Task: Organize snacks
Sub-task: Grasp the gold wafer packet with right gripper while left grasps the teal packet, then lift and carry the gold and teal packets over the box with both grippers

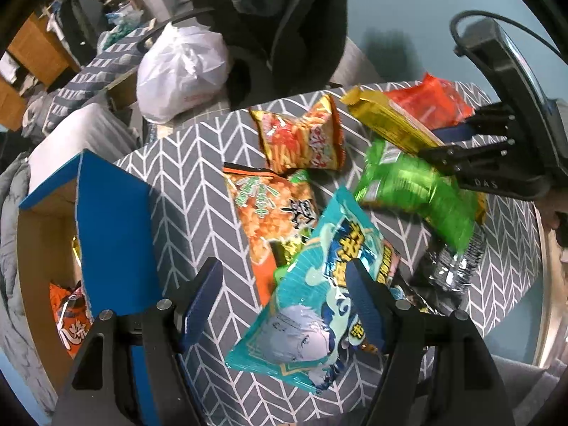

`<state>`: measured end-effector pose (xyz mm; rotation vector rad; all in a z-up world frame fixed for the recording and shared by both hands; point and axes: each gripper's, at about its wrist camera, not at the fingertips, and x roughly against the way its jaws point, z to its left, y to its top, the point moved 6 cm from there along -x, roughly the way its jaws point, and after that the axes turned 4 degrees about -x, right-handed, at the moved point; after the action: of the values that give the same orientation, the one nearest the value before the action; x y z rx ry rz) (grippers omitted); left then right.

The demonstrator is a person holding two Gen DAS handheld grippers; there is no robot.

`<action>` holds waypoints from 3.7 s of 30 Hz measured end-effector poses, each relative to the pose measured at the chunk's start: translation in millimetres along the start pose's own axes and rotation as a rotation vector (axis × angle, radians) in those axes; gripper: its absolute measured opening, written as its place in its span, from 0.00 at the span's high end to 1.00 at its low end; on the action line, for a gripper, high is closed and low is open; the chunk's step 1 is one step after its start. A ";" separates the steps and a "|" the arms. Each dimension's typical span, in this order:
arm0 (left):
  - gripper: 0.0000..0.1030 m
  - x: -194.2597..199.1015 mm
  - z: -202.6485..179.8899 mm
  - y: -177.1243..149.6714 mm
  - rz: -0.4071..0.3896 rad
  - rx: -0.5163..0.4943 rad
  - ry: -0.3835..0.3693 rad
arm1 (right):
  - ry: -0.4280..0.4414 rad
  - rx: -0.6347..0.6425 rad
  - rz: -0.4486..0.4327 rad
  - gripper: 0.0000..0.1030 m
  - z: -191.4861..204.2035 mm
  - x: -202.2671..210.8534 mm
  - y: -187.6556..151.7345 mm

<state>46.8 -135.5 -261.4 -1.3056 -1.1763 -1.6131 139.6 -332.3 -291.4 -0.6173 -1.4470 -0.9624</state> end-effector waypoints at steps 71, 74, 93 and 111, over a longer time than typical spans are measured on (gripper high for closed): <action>0.70 -15.7 -5.1 -19.2 -0.026 -0.072 -0.045 | 0.049 -0.601 -0.219 0.73 11.9 149.3 -102.7; 0.73 -10.0 -1.3 -18.4 -0.033 -0.048 -0.068 | 0.060 -0.586 -0.222 0.73 21.9 148.9 -96.2; 0.78 62.2 28.5 -18.7 -0.153 0.088 -0.164 | 0.131 -0.480 -0.242 0.73 71.4 148.1 -57.5; 0.78 127.1 85.0 -24.8 -0.287 0.222 -0.135 | 0.198 -0.316 -0.284 0.73 126.2 168.0 -2.1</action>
<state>22.6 -46.8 -136.8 -1.1561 -1.6374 -1.5537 49.0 -255.5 -118.1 -0.5337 -1.2343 -1.4534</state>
